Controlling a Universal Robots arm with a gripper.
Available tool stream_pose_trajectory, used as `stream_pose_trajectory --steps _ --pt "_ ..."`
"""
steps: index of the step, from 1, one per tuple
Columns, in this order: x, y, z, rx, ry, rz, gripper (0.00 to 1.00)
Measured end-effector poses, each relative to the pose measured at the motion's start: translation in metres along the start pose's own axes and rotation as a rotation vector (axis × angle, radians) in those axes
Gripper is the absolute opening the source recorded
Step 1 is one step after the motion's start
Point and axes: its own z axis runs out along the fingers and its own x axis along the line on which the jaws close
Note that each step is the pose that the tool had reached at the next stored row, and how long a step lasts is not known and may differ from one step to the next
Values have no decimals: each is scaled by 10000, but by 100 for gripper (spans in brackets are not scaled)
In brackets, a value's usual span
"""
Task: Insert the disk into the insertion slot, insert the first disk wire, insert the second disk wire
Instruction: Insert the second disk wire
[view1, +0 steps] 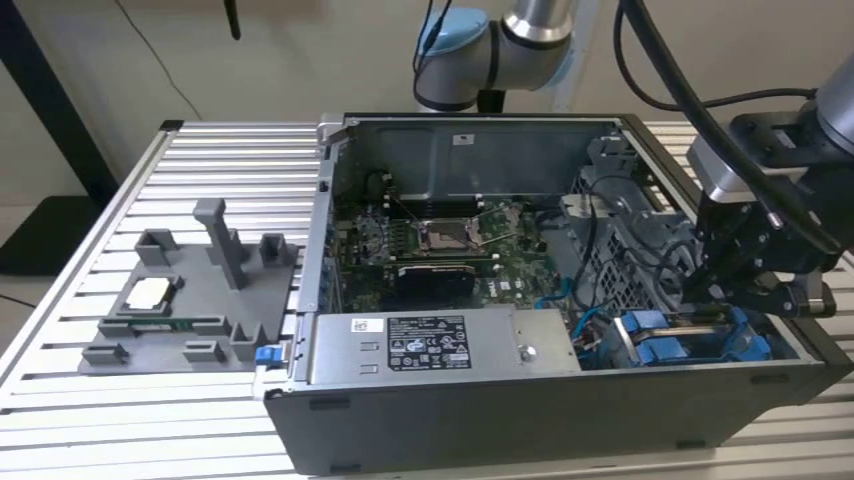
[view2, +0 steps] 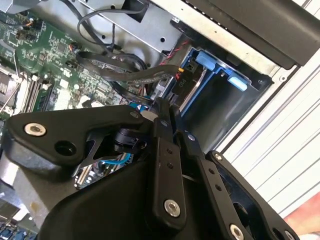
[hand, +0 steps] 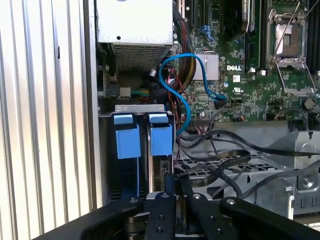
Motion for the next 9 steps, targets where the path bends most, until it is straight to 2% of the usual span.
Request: stream_pose_trajectory --steps 9 --pt "2 -20 15 -12 -1 2 16"
